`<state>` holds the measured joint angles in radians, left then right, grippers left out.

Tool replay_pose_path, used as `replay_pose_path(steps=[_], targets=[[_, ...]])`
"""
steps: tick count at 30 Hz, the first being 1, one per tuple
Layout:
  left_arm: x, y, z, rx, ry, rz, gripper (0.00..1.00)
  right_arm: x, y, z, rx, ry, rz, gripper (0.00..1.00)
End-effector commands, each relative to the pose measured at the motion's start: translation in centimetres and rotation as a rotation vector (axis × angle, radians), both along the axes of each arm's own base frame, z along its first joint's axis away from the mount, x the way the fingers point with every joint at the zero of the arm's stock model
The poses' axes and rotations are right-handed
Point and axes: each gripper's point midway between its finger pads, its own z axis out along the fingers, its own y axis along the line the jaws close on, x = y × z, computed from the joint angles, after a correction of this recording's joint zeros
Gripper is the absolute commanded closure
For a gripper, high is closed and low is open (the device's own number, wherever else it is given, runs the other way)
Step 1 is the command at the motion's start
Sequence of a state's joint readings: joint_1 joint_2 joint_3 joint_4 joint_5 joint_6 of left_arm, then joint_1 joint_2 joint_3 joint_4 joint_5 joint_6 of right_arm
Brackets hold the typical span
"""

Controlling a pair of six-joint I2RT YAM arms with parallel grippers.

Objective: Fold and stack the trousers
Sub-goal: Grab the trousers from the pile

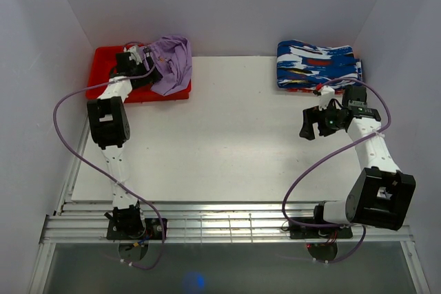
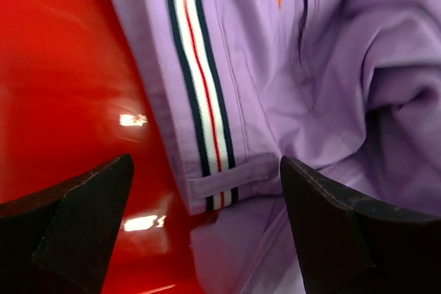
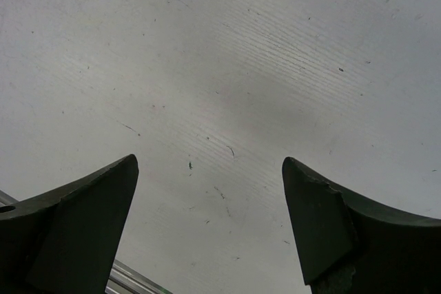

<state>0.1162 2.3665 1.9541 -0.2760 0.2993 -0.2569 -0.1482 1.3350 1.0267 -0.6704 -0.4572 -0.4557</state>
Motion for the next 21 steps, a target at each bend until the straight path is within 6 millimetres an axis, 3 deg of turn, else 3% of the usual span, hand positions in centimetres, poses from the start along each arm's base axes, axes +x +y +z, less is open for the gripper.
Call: replay_pose_path(steps=[1, 7, 11, 14, 15, 17, 18, 21], targets=[[1.0, -2.2, 2.9, -0.110, -0.149, -0.111, 0.02, 1.2, 0.0, 1.6, -0.015, -0.051, 0.004, 0.10], [2.1, -4.7, 1.9, -0.273, -0.178, -0.196, 0.02, 1.4, 0.3, 2.3, -0.008, -0.054, 0.007, 0.10], [2.3, -6.5, 2.5, -0.428, -0.187, -0.258, 0.07, 1.7, 0.2, 2.7, -0.015, -0.058, 0.002, 0.10], [1.9, -7.5, 4.2, -0.490, -0.224, -0.316, 0.28, 1.6, 0.1, 3.1, -0.019, -0.060, 0.005, 0.10], [1.9, -7.5, 5.0, -0.490, -0.245, -0.324, 0.39, 1.6, 0.1, 3.2, -0.020, -0.065, 0.004, 0.10], [1.7, -7.6, 7.5, -0.489, -0.284, -0.351, 0.49, 1.6, 0.2, 3.4, -0.019, -0.072, 0.005, 0.10], [1.6, -7.6, 8.7, -0.485, -0.303, -0.364, 0.60, 1.5, 0.3, 3.5, -0.015, -0.075, 0.009, 0.10], [1.3, -7.5, 14.2, -0.485, -0.386, -0.418, 0.77, 1.5, 0.5, 4.0, 0.002, -0.084, 0.009, 0.10]])
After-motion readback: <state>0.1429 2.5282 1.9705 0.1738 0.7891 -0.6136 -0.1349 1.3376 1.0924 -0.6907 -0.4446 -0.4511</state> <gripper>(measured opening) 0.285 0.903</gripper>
